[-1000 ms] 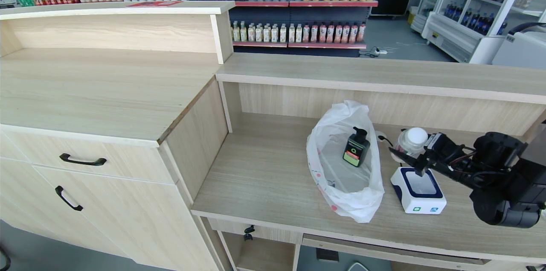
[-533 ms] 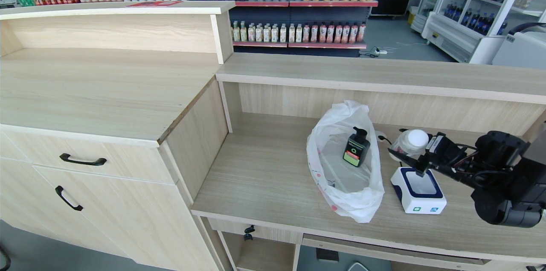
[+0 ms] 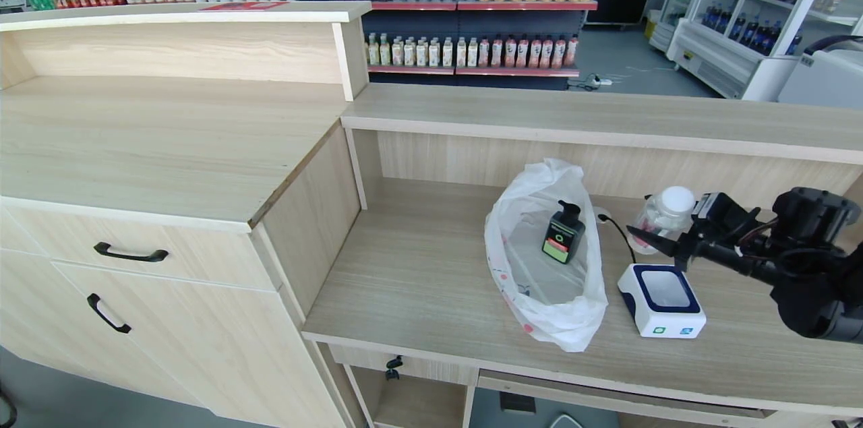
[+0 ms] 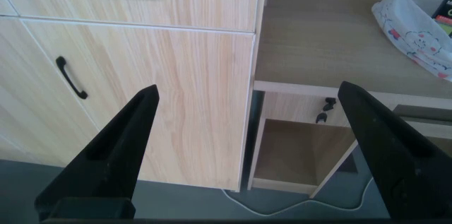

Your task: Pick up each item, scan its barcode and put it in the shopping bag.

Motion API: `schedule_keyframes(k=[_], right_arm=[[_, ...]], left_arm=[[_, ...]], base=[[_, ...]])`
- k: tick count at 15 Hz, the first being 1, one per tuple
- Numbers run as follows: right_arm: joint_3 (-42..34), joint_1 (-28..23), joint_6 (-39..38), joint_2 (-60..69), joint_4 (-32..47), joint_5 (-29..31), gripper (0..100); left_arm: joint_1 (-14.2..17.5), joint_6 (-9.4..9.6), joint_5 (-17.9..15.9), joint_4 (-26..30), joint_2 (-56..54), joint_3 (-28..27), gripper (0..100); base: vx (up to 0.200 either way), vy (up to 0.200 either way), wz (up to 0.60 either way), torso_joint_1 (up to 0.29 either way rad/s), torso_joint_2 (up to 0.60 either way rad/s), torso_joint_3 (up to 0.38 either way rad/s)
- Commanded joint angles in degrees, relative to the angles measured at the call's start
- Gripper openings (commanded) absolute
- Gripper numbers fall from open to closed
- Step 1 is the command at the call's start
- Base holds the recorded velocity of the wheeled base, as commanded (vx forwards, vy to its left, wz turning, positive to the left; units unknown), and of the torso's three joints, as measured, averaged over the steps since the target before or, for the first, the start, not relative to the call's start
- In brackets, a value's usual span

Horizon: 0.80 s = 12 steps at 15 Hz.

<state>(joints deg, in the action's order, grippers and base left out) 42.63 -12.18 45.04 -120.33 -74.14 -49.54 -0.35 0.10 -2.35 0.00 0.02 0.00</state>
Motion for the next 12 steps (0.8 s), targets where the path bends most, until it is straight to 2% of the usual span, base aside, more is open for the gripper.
schedule_keyframes(k=[1,2,3,6,7,9,12], right_arm=[[1.8,-4.8,-2.6,14.2,15.2,0.1,0],[1.8,-6.9,-5.8,17.9,20.2,0.1,0],[1.8,-9.4,-8.0,19.8,22.0,0.1,0],[2.9,-17.1,-11.7,20.1,22.7,0.1,0],[2.6,-20.7,-13.2,20.9,25.1,0.1,0],[3.0,-26.1,-15.2,24.6,33.9,0.1,0],[2.6,-31.2,-18.0,30.3,44.9,0.3,0]], left_arm=[[0.0,-0.01,0.0,0.0,0.1,0.0,100],[0.0,-0.01,0.0,0.0,0.1,0.0,100],[0.0,-0.01,0.0,0.0,0.1,0.0,100],[0.0,-0.01,0.0,0.0,0.1,0.0,100],[0.0,-0.01,0.0,0.0,0.1,0.0,100],[0.0,-0.01,0.0,0.0,0.1,0.0,100],[0.0,-0.01,0.0,0.0,0.1,0.0,100]], base=[[0.0,0.0,0.0,0.0,0.0,0.0],[0.0,0.0,0.0,0.0,0.0,0.0],[0.0,0.0,0.0,0.0,0.0,0.0],[0.0,0.0,0.0,0.0,0.0,0.0],[0.0,0.0,0.0,0.0,0.0,0.0],[0.0,0.0,0.0,0.0,0.0,0.0],[0.0,0.0,0.0,0.0,0.0,0.0]])
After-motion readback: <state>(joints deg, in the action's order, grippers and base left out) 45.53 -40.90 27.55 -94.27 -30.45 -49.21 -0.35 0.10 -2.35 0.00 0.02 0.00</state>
